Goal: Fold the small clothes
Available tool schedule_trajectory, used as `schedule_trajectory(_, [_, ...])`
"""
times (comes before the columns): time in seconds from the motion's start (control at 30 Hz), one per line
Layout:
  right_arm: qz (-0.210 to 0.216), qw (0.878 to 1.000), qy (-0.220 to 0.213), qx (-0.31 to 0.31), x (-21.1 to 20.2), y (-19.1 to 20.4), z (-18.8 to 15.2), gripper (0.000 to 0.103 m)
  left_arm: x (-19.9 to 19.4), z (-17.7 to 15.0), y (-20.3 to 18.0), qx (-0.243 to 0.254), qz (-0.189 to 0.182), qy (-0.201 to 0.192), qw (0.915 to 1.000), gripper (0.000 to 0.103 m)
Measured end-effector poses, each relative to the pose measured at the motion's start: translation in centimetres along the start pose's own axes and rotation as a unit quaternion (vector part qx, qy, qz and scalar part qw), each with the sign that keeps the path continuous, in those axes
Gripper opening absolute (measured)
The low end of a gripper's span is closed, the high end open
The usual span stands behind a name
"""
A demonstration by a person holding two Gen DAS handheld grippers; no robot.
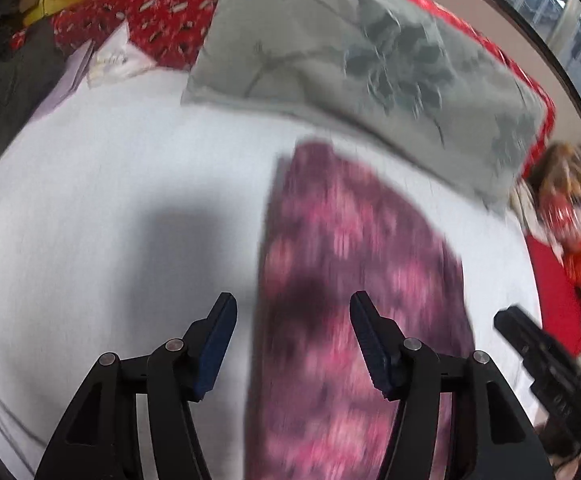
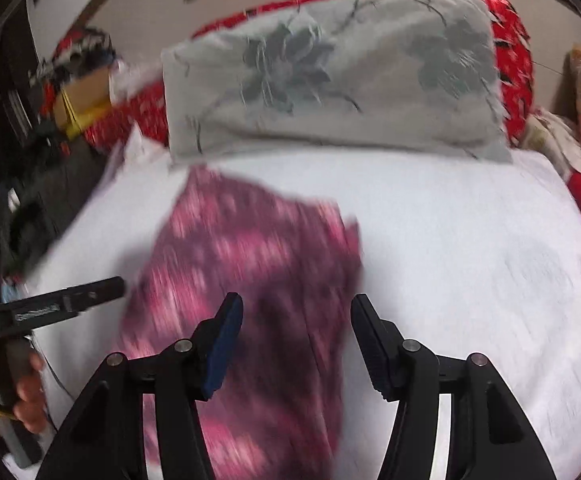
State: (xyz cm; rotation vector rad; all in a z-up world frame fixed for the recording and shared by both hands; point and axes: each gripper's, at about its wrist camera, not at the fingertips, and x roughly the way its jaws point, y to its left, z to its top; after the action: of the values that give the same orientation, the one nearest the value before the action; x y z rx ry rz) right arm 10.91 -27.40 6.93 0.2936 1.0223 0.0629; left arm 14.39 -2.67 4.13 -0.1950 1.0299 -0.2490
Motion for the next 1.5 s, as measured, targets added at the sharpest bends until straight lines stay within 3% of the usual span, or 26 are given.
schedule_trajectory(0.03, [0.008,1.000,0.000,0.005,1.3,0.1,1.2,0.036,0.9,1.2,-0.4,-0.002,0.000,-0.005,1.0000,0.058])
schedule_trajectory(0.1, [0.024,0.999,0.007,0.020,3.7,-0.1,2.7,0.026,2.8,3.4,-1.1,-0.004,0.000,-0.007,1.0000,0.058])
schedule_trajectory(0.3, [0.034,0.998,0.028,0.051,9.8,-0.9,4.4,0.026,10.8,7.1,-3.2,0.021,0.031,0.016,0.9992,0.058])
schedule_trajectory(0.4, [-0.005,0.995,0.080,0.052,13.6,-1.8,3.7,0.023,15.3,7.2,-3.4,0.026,0.061,0.063,0.9958,0.062])
schedule_trajectory(0.47, [0.002,0.996,0.073,0.059,13.9,-2.2,3.7,0.023,16.2,7.6,-3.0,0.009,0.050,0.052,0.9973,0.064])
schedule_trajectory(0.57, [0.005,0.996,0.072,0.059,13.1,-2.0,4.0,0.023,15.6,8.3,-2.5,-0.005,0.030,0.063,0.9975,0.058])
schedule_trajectory(0.67, [0.023,0.998,0.045,0.046,10.2,-1.9,3.8,0.029,12.7,8.5,-0.9,-0.022,0.005,0.048,0.9986,0.055])
schedule_trajectory(0.8, [0.053,0.997,0.017,0.060,7.1,-2.7,2.3,0.032,8.0,5.6,0.0,-0.013,0.001,0.013,0.9998,0.055])
schedule_trajectory(0.83, [0.049,0.997,0.022,0.063,7.0,-3.0,1.7,0.032,7.6,4.5,0.1,-0.010,0.002,0.017,0.9998,0.056])
schedule_trajectory(0.93, [0.011,0.994,0.095,0.052,9.0,-3.2,-0.3,0.032,7.6,1.4,-0.5,0.008,0.016,0.039,0.9991,0.059])
schedule_trajectory(1.03, [-0.023,0.995,0.090,0.021,7.6,-2.0,-0.4,0.040,6.1,0.3,-1.4,0.034,0.037,0.025,0.9984,0.058])
schedule_trajectory(1.17, [0.008,0.997,0.076,-0.003,3.6,-0.4,-1.2,0.043,2.9,-1.5,-1.8,0.051,0.033,0.024,0.9978,0.057])
schedule_trajectory(1.23, [0.016,0.997,0.068,-0.013,1.7,-0.2,-2.8,0.052,1.5,-3.4,-1.1,0.046,0.030,0.022,0.9982,0.059])
schedule_trajectory(1.37, [-0.007,0.995,0.094,-0.034,1.2,-0.5,-7.3,0.053,1.0,-8.2,0.2,0.037,0.028,0.043,0.9980,0.067])
schedule_trajectory(1.43, [-0.026,0.990,0.130,-0.038,2.3,-1.1,-9.6,0.058,0.8,-9.2,0.1,0.047,0.034,0.035,0.9977,0.070])
schedule_trajectory(1.5, [-0.027,0.993,0.110,-0.022,1.5,-1.7,-10.2,0.062,0.1,-9.1,-0.4,0.055,0.042,0.034,0.9970,0.070])
